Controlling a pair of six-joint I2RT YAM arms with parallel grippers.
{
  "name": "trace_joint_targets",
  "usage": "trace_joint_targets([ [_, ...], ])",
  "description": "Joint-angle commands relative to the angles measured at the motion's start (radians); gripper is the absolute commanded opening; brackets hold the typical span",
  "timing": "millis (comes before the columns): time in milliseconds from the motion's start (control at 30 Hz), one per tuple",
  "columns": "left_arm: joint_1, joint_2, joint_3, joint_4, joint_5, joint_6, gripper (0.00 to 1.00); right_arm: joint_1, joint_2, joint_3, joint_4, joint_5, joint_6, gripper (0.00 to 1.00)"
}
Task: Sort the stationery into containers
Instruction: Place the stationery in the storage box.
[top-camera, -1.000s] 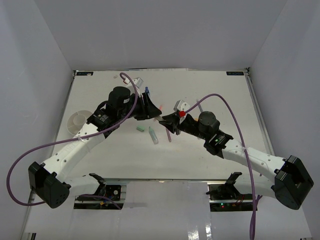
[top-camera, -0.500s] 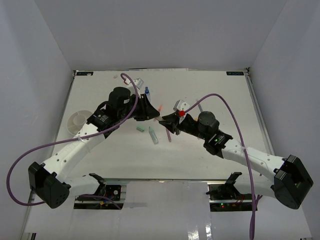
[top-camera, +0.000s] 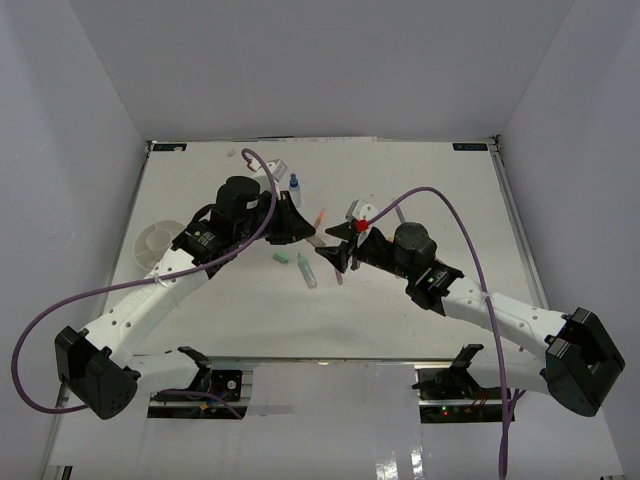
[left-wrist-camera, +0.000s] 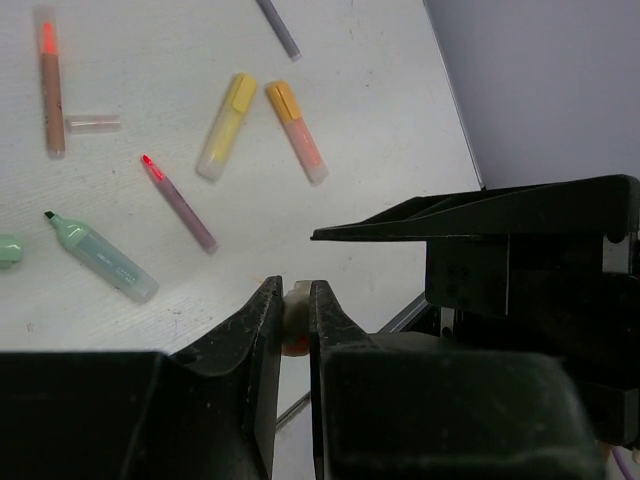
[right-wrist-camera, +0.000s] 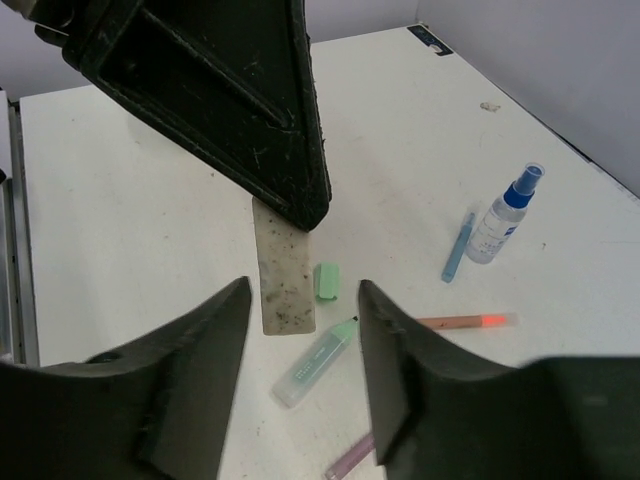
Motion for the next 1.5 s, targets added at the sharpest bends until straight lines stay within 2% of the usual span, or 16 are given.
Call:
trace_joint_targets([
  [0,-0.004,-0.048,0.004,-0.022,-0.036,0.028,0.08,0.004,0.002,0.025,0.036,0.008,-0.004,0.59],
  [133,-0.004,-0.056,0.01,-0.046,-0.086,0.048,0.08,0.003,0.001,0.029,0.009,0.005,-0.008,0.86],
  [200,-0.004,-0.059,0.032,-0.092,-0.169,0.076,0.07,0.003,-0.01,0.028,-0.022,0.013,-0.018,0.98],
  [233,-0.004,-0.06,0.039,-0.112,-0.21,0.085,0.07,0.001,-0.016,0.026,-0.034,0.019,-0.026,0.97],
  [300,-0.004,-0.066,0.072,-0.18,-0.385,0.12,0.06,0.001,-0.025,0.023,-0.063,0.042,-0.035,0.9],
  [400,0.006,-0.072,0.119,-0.261,-0.604,0.192,0.06,0.001,-0.062,0.0,-0.103,0.072,-0.044,0.9],
  [500,0.063,-0.076,0.159,-0.304,-0.722,0.257,0.06,0.001,-0.087,-0.036,-0.103,0.076,-0.034,0.9],
  [533,0.113,-0.079,0.164,-0.307,-0.736,0.295,0.06,0.0,-0.097,-0.05,-0.103,0.076,-0.029,0.9],
  [633,0.221,-0.099,0.15,-0.283,-0.747,0.375,0.07,0.001,-0.107,-0.067,-0.103,0.088,-0.011,0.9],
  [733,0.432,-0.108,0.126,-0.248,-0.709,0.445,0.06,0.001,-0.114,-0.089,-0.103,0.091,0.014,0.9],
  [800,0.505,-0.1,0.124,-0.241,-0.713,0.464,0.06,0.001,-0.119,-0.096,-0.102,0.079,0.028,0.9],
  [967,0.598,-0.054,0.133,-0.189,-0.789,0.502,0.03,0.0,-0.142,-0.127,-0.085,0.033,0.055,0.9],
  [1000,0.658,-0.043,0.142,-0.188,-0.777,0.499,0.03,0.001,-0.147,-0.132,-0.083,0.033,0.061,0.9],
  [1167,0.793,0.046,0.174,-0.172,-0.652,0.455,0.0,-0.002,-0.202,-0.152,-0.082,0.066,0.072,0.9],
  [1300,0.896,0.059,0.119,-0.119,-0.571,0.437,0.0,0.0,-0.239,-0.168,-0.076,0.066,0.074,0.9],
  [1467,0.974,0.076,0.037,-0.079,-0.485,0.432,0.0,-0.002,-0.279,-0.178,-0.077,0.074,0.075,0.9],
])
